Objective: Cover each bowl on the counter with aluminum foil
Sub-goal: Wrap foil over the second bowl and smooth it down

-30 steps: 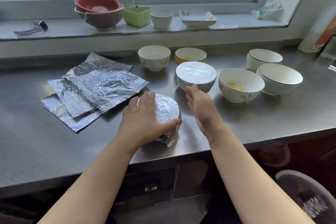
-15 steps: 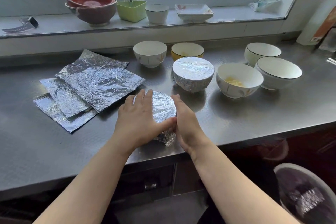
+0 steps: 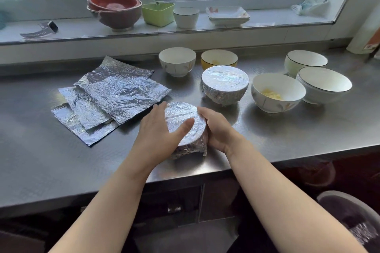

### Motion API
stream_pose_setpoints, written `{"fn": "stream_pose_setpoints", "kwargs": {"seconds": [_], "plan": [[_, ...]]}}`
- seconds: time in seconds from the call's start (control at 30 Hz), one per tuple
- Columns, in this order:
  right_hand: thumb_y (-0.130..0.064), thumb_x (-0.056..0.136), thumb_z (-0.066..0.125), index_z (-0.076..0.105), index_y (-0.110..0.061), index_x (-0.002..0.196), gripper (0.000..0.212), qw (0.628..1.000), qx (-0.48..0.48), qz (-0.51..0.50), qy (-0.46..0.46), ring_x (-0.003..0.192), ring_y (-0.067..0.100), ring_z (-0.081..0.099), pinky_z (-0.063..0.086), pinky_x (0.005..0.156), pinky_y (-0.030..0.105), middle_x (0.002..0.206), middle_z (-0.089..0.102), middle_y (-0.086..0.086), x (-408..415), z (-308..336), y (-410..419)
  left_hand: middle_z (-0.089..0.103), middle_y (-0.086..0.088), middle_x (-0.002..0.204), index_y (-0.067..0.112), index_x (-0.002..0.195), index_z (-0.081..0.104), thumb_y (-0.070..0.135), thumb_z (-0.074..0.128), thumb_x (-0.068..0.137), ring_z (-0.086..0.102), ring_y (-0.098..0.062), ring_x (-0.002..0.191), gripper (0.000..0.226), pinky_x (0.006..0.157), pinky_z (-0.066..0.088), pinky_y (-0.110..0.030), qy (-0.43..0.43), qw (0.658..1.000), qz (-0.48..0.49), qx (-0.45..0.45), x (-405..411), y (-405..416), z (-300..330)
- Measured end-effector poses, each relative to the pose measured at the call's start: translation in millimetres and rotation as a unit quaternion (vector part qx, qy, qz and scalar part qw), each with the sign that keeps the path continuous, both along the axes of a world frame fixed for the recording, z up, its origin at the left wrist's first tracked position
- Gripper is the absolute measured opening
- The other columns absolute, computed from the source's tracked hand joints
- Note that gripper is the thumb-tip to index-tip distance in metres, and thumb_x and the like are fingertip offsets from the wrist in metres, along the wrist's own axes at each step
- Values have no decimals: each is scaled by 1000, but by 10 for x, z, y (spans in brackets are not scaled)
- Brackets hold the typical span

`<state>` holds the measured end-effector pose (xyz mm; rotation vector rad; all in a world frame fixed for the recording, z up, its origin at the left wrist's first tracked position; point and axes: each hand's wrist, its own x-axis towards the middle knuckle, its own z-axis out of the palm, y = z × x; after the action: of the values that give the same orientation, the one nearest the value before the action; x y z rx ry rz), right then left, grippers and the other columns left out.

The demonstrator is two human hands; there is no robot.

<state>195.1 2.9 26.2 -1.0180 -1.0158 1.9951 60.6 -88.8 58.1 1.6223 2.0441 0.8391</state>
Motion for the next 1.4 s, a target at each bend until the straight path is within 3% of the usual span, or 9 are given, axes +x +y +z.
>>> {"fn": "stream_pose_setpoints", "kwargs": {"seconds": [0.13, 0.3, 0.47, 0.7, 0.93, 1.03, 1.13, 1.23, 1.4], "plan": [[-21, 100, 42, 63, 3, 107, 33, 997, 32, 38, -66, 88, 28, 66, 52, 89, 38, 101, 68, 20, 69, 121, 95, 16, 2, 162, 22, 156, 10, 68, 50, 83, 13, -16, 148, 95, 119, 17, -38, -22, 999, 29, 33, 80, -186, -107], [-27, 104, 41, 61, -4, 112, 32, 990, 73, 42, -108, 99, 27, 65, 50, 92, 37, 112, 66, 17, 91, 172, 173, 7, -3, 164, 19, 156, 4, 92, 18, 72, 10, -20, 150, 112, 121, 12, -38, -43, 997, 45, 49, 62, -263, -316], [-16, 103, 42, 47, -4, 136, 35, 984, 132, -60, -103, 122, 20, 56, 42, 108, 32, 130, 61, 12, 263, 251, 137, -1, 0, 164, 23, 156, 9, 92, 23, 69, -6, -15, 150, 112, 117, -4, -29, 112, 986, -40, 116, -115, -97, -171], [-7, 101, 41, 44, -4, 141, 40, 977, 185, -59, -90, 131, 16, 48, 33, 116, 35, 140, 52, 7, 242, 310, -202, 0, 6, 164, 30, 156, 0, 105, 20, 43, -5, -16, 151, 137, 123, 2, -37, 235, 961, -147, 6, -102, 103, -173], [-11, 101, 44, 56, -6, 126, 28, 985, 141, -55, -85, 124, 19, 54, 35, 114, 41, 131, 60, 9, 211, 231, -193, 4, 4, 164, 27, 156, 1, 97, 25, 50, -1, -18, 150, 129, 122, 4, -38, 256, 957, -138, 1, -83, 143, -211], [-12, 99, 43, 59, -8, 104, 17, 985, 142, -43, -85, 100, 23, 62, 47, 94, 35, 110, 65, 15, 172, 203, -218, 3, 5, 164, 27, 156, 1, 95, 26, 51, -1, -18, 150, 128, 122, 4, -37, 253, 958, -136, 2, -81, 138, -202], [-27, 88, 47, 55, -5, 125, 43, 988, 134, -17, -81, 100, 29, 64, 49, 89, 45, 118, 65, 21, 151, 130, -223, 3, 5, 164, 27, 156, 2, 95, 29, 51, -1, -17, 150, 127, 122, 5, -38, 243, 961, -133, 7, -81, 137, -212], [-32, 96, 44, 60, -7, 122, 40, 992, 102, -9, -76, 110, 33, 63, 46, 101, 53, 124, 63, 25, 174, 58, -214, 3, 5, 164, 27, 156, 2, 95, 30, 51, 0, -18, 150, 128, 122, 7, -39, 243, 961, -131, 7, -79, 148, -224], [-43, 106, 23, 57, -2, 128, 57, 999, 50, 7, -15, 119, 26, 61, 48, 100, 38, 127, 64, 16, 278, 1, -165, -2, 3, 165, 25, 155, -5, 95, 32, 49, -4, -16, 150, 132, 122, 3, -36, 232, 965, -124, 0, -82, 144, -230]]}}
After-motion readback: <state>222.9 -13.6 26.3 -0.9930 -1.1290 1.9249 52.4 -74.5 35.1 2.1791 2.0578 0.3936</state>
